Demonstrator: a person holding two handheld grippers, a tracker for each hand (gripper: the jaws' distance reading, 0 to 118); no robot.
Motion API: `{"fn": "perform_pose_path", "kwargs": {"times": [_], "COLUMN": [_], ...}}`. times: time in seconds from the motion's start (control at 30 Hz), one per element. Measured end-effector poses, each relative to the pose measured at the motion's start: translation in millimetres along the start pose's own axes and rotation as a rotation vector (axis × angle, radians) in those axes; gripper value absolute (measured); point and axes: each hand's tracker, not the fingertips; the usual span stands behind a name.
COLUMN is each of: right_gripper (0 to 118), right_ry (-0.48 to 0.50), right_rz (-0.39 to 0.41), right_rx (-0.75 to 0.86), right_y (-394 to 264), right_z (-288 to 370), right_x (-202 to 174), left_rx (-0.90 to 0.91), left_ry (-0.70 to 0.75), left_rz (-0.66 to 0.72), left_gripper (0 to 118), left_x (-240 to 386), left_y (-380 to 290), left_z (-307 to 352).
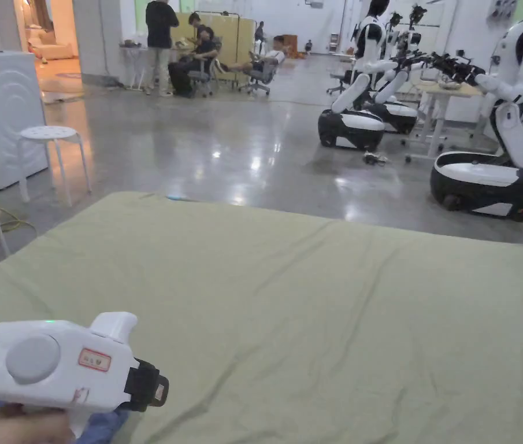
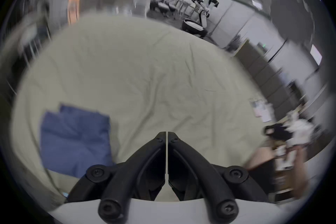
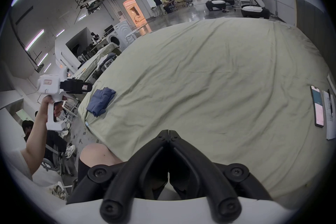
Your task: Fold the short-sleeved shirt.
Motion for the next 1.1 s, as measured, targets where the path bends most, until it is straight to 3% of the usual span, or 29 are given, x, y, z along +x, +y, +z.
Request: {"fn": "perform_pose_path", "kwargs": {"times": [0.23,0.37,0.5,0.6,0.77,0.87,1.1], "right_gripper": [0,0,0,0,0,0,0], "right_ry": [-0.160,-0.264,-0.438,-0.441,-0.519,-0.526,-0.573], "right_rz": [0.095,0.136,0.213,0.204,0.283,0.266,0.280], "right_rx": [0.189,0.337,0.460,0.544,0.644,0.718,0.740], "right_y": [5,4,6,7,10,15,25], "right_z": [38,59,63,65,69,77,84], "right_x": [19,14,-1,-13,-37,-47,-59], "left_rx": [0.356,0.534,0.680,0.687,0.689,0.747,0.824], "left_ry": [0.168,0.150,0.163,0.174,0.125,0.154,0.164], "left_rz": [-0.179,-0.165,-0.144,-0.171,-0.142,-0.147,-0.127], "left_gripper": [1,1,1,1,1,1,1], "left_x": [130,172,203,217,234,240,244], "left_y": [-8,-19,-29,-28,-19,-21,-26], "left_z": [13,32,45,45,51,60,78]}}
